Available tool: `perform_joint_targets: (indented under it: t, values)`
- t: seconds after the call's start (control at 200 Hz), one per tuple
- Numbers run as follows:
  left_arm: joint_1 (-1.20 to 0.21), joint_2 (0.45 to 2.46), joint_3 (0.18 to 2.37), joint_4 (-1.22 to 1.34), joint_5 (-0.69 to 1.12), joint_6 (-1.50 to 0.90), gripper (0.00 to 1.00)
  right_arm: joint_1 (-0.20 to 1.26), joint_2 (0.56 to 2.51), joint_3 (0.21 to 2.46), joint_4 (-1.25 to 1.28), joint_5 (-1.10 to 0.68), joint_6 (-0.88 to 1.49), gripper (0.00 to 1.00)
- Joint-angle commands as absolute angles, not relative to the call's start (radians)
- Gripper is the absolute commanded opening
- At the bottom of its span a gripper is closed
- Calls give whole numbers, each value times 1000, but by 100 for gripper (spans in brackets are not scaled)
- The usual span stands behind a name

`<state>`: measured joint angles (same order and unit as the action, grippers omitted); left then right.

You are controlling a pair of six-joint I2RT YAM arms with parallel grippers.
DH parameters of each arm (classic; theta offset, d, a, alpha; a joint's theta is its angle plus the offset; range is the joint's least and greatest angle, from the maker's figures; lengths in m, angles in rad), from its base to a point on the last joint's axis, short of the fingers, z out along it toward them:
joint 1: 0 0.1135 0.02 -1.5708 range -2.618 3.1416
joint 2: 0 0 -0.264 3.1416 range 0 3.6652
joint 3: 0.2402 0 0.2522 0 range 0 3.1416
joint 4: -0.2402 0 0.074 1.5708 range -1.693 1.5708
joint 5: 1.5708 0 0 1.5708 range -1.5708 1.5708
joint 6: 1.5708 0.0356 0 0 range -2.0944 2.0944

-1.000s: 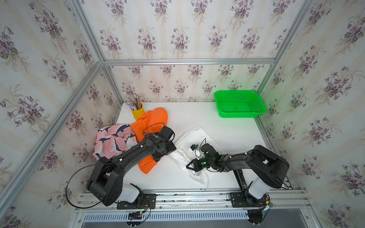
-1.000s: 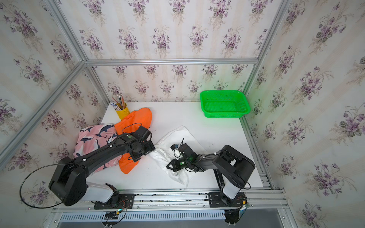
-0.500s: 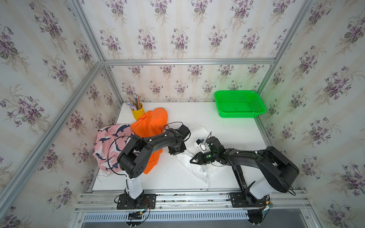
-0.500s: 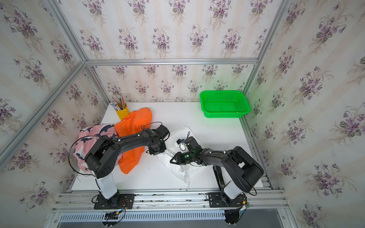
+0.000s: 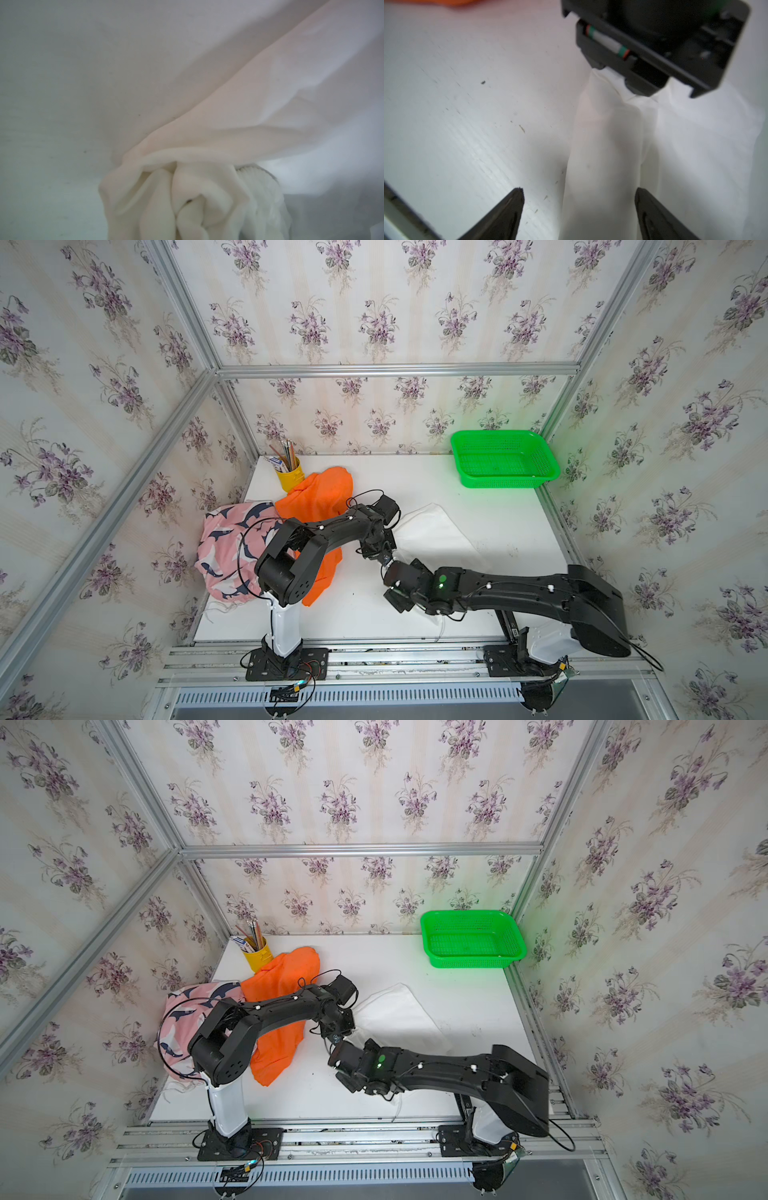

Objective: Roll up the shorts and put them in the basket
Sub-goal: Roll the shorts at the center of the board.

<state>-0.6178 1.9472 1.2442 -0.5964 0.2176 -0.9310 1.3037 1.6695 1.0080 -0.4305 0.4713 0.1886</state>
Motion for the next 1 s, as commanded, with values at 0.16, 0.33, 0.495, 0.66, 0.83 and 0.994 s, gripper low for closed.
perform_joint_targets:
  t: [0.16,0.33,0.495,0.66,0.83,0.994]
  values:
    - [-604,1962,1182,-638,211,-905,31,1312,1898,1024,-485,737,166,59]
    - [-572,1846,1128,-673,175,-881,73,1298,1818,1002,-391,413,181,13]
    - [-525,1653,1098,-810,68,-851,96,1203,1677,950,-233,-69,275,4]
    - [-530,1501,1117,-941,11,-862,99,1014,1622,823,69,-600,456,2]
    - [-598,1492,1112,-948,13,-888,99,845,1704,758,244,-881,563,2]
    - [-666,1647,1179,-871,49,-906,98,720,1842,711,328,-1022,631,2]
